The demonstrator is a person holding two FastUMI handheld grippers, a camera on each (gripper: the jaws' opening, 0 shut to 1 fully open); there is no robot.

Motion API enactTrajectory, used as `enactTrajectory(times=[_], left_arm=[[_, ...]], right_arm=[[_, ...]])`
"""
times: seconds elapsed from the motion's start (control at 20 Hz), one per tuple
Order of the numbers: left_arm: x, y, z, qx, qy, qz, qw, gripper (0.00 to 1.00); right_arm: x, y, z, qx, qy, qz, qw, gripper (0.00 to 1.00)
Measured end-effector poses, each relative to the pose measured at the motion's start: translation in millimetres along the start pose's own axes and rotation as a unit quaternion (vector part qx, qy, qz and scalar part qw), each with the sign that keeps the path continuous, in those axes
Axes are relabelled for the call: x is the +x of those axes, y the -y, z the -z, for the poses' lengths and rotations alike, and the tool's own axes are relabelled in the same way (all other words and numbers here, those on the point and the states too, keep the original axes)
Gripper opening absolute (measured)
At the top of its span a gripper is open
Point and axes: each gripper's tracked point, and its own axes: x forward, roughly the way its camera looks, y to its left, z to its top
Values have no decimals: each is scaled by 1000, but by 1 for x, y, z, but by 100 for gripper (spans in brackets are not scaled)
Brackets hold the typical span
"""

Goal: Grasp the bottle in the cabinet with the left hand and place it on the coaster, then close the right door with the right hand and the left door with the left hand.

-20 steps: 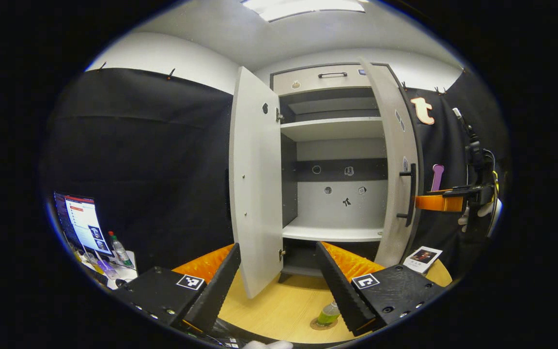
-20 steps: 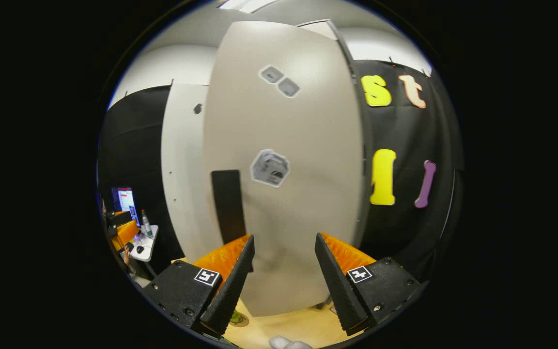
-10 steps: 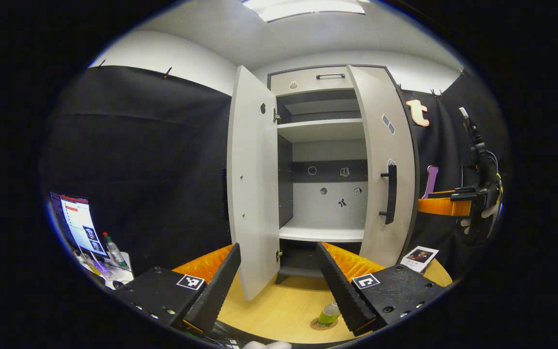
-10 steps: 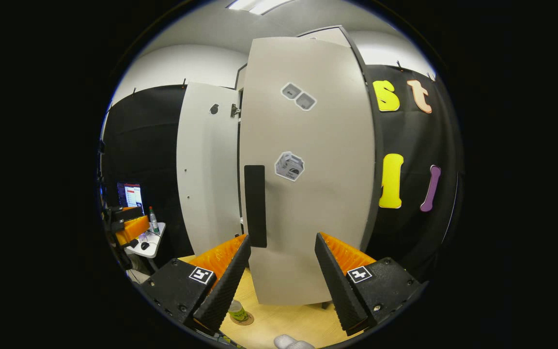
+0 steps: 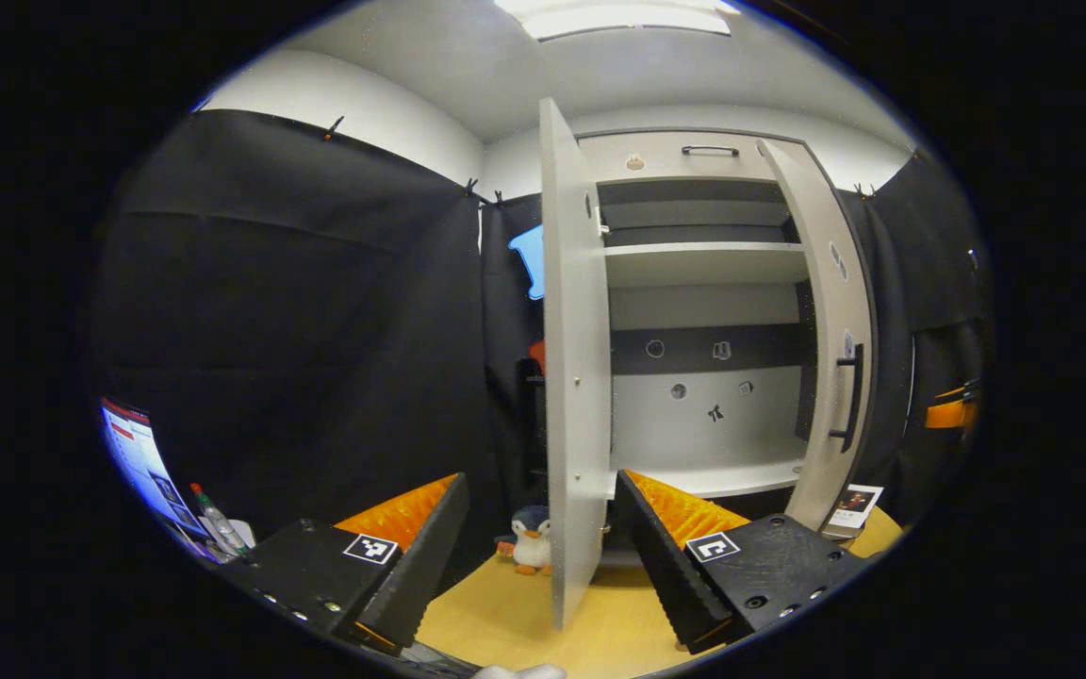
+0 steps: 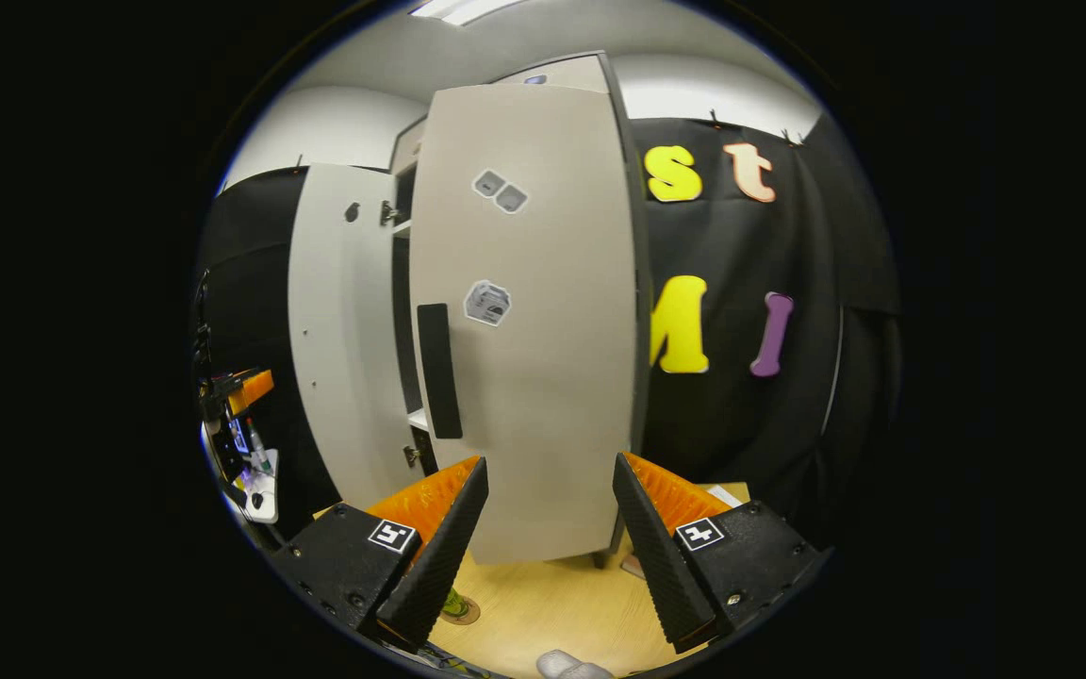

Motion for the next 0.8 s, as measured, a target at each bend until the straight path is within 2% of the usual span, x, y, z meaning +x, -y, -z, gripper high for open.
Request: enactTrajectory(times=[0.3,0.65,0.8], left_arm=[[74,-63,2,-5,9,3,1000,95],[128,-55,2,2,9,45,999,94],[126,-52,-3,52,31,35,998,90]], right_arm=[[-43,-21,2,4,12,67,998,82],[-82,-36,16,44,9,121,992,82],[-90,-36,20,42,8,133,990,82]])
